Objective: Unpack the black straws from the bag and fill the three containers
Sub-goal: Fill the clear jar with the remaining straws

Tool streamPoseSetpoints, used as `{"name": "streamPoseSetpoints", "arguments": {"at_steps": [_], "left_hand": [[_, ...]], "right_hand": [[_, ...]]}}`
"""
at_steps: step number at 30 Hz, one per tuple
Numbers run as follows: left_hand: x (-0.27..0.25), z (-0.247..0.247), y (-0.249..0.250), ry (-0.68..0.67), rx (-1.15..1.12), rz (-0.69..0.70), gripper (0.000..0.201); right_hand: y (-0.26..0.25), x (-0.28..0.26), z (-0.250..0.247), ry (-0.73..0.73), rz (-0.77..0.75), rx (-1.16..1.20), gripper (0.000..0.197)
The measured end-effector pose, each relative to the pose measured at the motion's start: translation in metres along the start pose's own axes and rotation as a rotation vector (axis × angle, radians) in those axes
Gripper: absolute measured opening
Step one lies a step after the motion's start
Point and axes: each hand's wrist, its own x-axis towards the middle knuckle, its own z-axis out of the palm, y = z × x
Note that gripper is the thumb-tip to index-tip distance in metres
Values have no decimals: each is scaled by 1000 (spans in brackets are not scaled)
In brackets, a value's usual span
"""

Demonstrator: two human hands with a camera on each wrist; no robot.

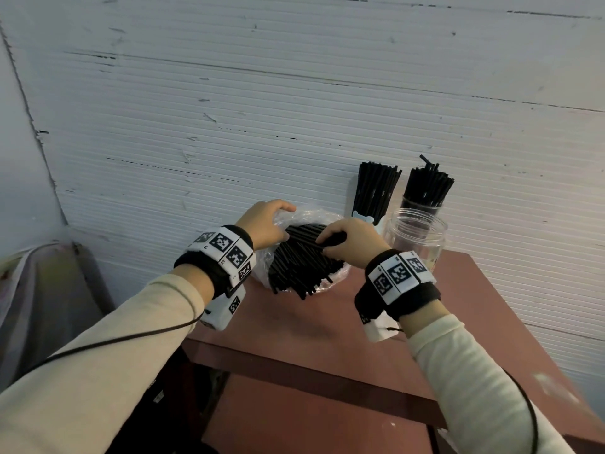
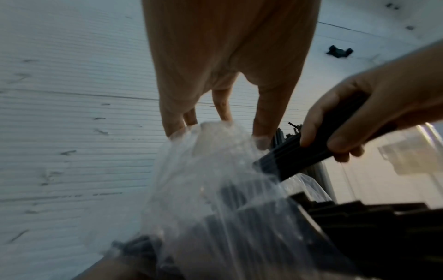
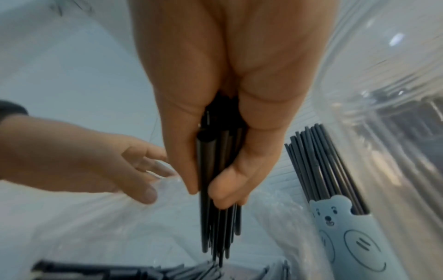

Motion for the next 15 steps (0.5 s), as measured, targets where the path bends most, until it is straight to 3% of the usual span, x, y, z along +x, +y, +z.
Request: {"name": "streamPoseSetpoints", "arguments": {"at_steps": [4, 8, 10, 15], "left_hand": [[-13, 11, 18, 81, 126, 117, 79], [-19, 28, 49, -77, 146, 325, 87], [-18, 39, 61, -131, 142, 379, 80], [-21, 54, 80, -117, 64, 430, 31]], "right_hand": [[0, -24, -22, -19, -18, 17, 21], [-5, -43, -41, -41, -50, -34, 22], [-10, -51, -48, -59, -65, -49, 23], [-13, -78, -69, -113, -102, -1, 34]]}}
